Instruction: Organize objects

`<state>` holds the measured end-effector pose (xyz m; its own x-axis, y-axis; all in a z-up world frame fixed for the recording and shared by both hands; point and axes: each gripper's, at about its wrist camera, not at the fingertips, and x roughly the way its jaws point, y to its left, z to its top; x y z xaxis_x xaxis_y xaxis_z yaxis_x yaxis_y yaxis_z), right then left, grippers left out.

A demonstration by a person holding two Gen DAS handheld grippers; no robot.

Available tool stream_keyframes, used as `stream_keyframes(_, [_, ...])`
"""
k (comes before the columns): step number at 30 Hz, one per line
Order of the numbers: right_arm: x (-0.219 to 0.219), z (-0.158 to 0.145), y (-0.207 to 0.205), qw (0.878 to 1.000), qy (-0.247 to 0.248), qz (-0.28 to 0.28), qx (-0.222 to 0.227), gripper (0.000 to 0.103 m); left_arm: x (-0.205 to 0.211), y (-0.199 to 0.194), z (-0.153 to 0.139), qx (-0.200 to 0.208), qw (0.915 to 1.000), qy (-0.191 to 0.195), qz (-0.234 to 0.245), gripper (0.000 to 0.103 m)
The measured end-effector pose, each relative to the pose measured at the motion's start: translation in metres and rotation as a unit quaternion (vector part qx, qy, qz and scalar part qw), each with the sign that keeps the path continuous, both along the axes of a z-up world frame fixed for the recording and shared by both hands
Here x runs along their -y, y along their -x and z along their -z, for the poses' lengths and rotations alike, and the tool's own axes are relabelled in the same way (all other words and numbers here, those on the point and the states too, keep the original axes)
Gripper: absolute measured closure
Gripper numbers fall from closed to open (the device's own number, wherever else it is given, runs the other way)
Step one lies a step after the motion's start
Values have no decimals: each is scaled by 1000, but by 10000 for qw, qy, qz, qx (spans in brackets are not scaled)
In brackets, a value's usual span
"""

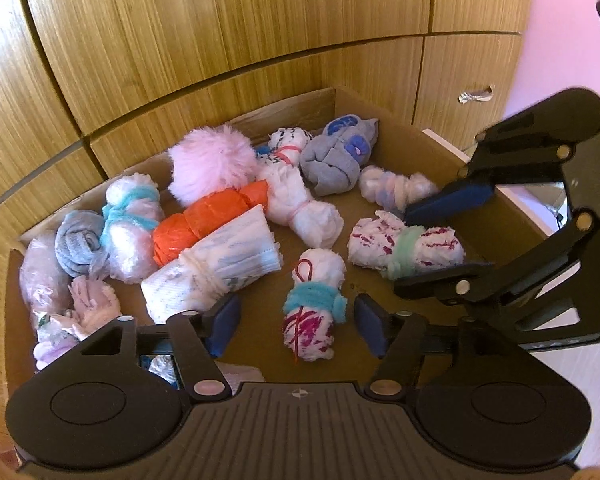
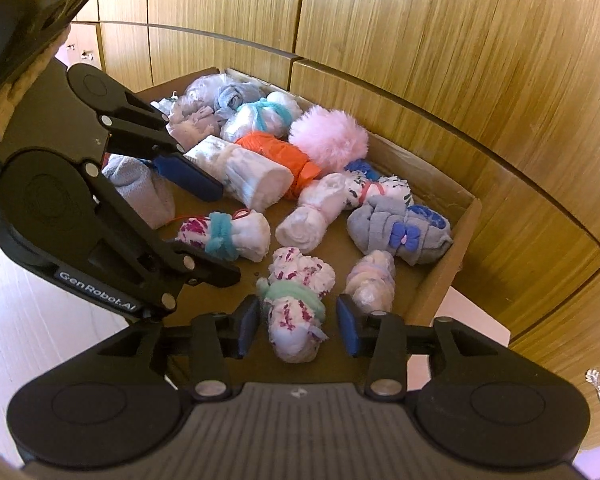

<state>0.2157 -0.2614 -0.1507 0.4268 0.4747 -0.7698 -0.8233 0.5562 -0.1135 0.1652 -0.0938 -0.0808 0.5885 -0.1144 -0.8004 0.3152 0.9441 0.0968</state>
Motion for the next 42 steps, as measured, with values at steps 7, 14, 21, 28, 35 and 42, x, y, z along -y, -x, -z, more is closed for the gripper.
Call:
stream_keyframes(7, [0,-8,6,9999,132,2,76,52,6,8,-9,181,9997,-141,-15,24])
stream_keyframes(14, [6,-23,20,9998,-61,166,86,49,6,23,-27,434,9987,-188,-201,14])
stream_keyframes(21, [5,-38,34,9960,-361,793,204,36,-8,41,-44,696,9936,-103,-883,1])
stream_keyframes(28, [-13,-45,56,9811,-452,1800,546,18,-29,59,-46,692,9831,-132,-1688,1])
stream_keyframes(35, [-21,-40,68,9711,-737,2234,403,14,-51,77,-50,709,9754,9,-2089,1])
stream_keyframes(42, [-24,-39,79,9690,-856,2293,347,13,-51,92,-47,823,9717,74,-2215,1])
